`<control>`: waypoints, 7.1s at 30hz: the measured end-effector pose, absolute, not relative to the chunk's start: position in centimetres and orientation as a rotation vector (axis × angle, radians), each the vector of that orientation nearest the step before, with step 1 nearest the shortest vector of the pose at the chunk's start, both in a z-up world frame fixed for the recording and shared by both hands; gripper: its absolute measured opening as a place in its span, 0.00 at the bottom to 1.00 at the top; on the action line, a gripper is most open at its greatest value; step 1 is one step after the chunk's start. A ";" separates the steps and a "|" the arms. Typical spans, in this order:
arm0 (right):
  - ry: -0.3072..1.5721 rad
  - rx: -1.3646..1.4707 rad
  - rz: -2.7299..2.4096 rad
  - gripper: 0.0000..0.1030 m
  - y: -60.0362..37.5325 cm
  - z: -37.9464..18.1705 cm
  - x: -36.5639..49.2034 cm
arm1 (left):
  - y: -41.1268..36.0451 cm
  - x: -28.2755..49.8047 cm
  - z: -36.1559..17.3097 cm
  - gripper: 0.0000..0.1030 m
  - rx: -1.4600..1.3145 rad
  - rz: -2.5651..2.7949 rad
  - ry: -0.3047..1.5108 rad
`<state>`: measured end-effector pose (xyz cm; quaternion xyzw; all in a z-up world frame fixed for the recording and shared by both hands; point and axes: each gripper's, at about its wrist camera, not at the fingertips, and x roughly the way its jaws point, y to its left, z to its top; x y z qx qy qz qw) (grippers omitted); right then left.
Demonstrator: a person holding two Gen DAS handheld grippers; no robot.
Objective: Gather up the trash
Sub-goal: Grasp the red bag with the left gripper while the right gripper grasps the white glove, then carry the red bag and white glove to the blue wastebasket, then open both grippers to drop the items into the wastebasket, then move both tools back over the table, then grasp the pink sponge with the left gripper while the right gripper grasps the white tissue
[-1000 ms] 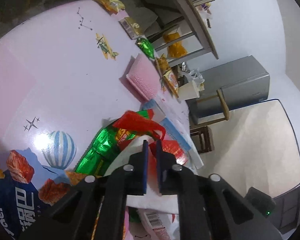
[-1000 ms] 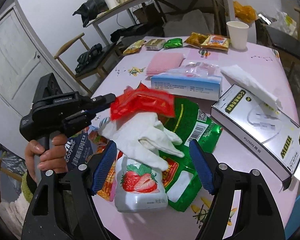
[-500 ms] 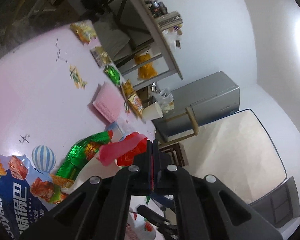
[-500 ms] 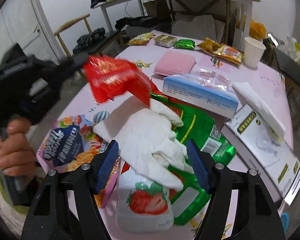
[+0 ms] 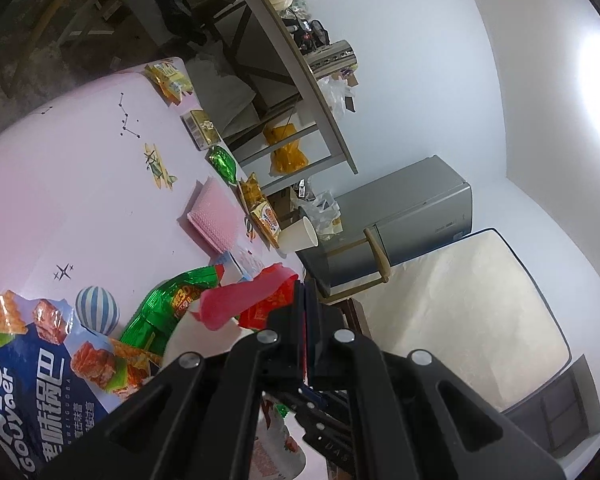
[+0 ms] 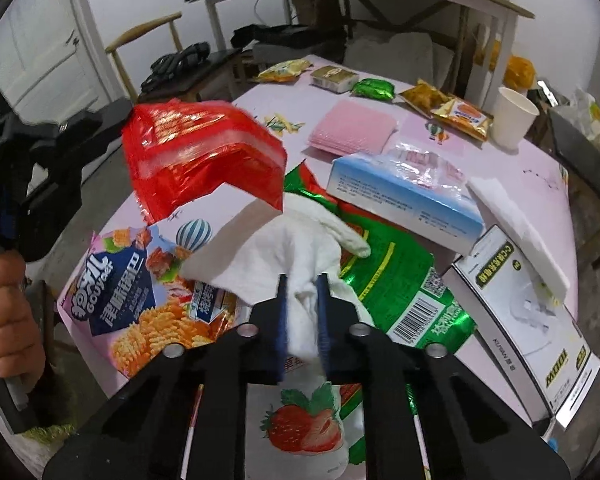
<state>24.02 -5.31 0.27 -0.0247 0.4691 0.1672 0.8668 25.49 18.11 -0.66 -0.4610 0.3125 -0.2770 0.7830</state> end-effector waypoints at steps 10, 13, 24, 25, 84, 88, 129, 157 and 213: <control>0.855 0.098 0.322 0.08 -8.3 3.9 22.1 | 18.6 24.3 1.0 0.00 -1.002 -0.617 0.610; 0.821 0.124 0.309 0.08 -9.3 5.1 21.4 | 18.4 24.0 1.5 0.00 -1.003 -0.628 0.604; 0.773 0.191 0.208 0.08 -14.1 6.8 18.2 | 16.4 22.2 3.2 0.00 -0.985 -0.689 0.603; 0.775 0.196 0.196 0.08 -14.6 6.8 17.9 | 16.0 22.0 3.3 0.00 -0.975 -0.692 0.607; 0.729 0.934 -0.712 0.09 -52.8 -11.5 -10.6 | -46.2 8.0 -9.1 0.00 -0.002 -1.178 1.383; 0.772 0.947 -0.747 0.18 -55.2 -14.7 -9.3 | -49.5 7.5 -12.3 0.15 0.056 -1.130 1.408; 0.705 0.648 -0.219 0.81 -42.8 2.6 0.0 | -19.6 11.1 7.5 0.90 -0.199 -0.870 0.854; 0.948 0.399 0.213 0.83 -25.2 4.2 27.2 | 5.7 39.9 3.8 0.90 -0.248 -0.368 1.104; 0.885 0.441 0.230 0.00 -28.3 7.3 29.6 | 2.9 39.6 8.4 0.70 -0.175 -0.434 0.984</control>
